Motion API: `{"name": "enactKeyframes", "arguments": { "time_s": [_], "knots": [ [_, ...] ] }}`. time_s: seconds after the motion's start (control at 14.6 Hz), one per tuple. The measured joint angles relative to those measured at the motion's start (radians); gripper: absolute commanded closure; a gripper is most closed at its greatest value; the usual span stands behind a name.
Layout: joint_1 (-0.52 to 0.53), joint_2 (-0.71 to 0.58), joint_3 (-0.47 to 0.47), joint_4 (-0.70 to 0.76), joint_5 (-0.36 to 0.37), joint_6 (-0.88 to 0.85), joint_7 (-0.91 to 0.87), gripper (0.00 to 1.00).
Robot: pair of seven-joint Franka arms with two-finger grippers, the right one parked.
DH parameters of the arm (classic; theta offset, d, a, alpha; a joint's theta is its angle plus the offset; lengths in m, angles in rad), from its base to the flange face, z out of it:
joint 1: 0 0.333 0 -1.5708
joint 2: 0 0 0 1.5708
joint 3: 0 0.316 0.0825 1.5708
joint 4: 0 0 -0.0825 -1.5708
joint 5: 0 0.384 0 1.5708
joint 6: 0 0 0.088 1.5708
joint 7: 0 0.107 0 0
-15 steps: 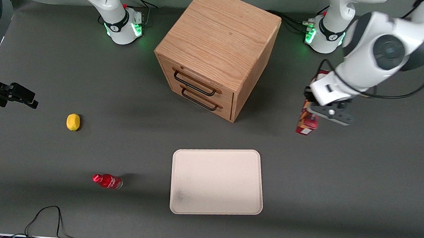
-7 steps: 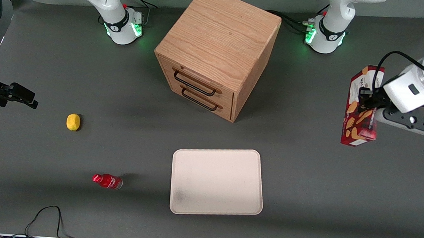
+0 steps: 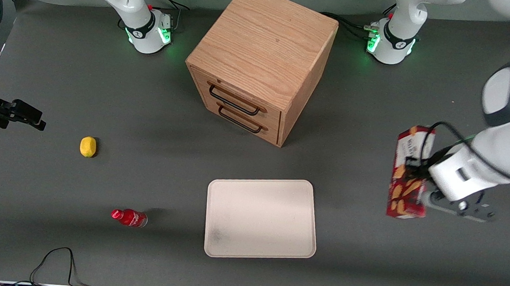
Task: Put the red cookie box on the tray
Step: 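Carry the upright box with the left gripper over the white tray, then lower the box onto the tray and open the left gripper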
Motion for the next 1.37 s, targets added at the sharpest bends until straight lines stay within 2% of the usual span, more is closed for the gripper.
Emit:
{"name": "enactKeyframes", "arguments": {
  "time_s": [0.27,0.55,0.75,1.03,1.37],
  "knots": [
    [-0.107,0.145,-0.003,0.041,0.001,0.179,-0.214,1.0],
    [-0.17,0.255,-0.002,0.052,0.021,0.321,-0.34,1.0],
    [-0.19,0.312,-0.001,0.055,0.063,0.4,-0.364,1.0],
    [-0.191,0.394,0.005,0.06,0.068,0.511,-0.366,1.0],
    [-0.192,0.456,0.005,0.068,0.068,0.538,-0.366,1.0]
  ]
}}
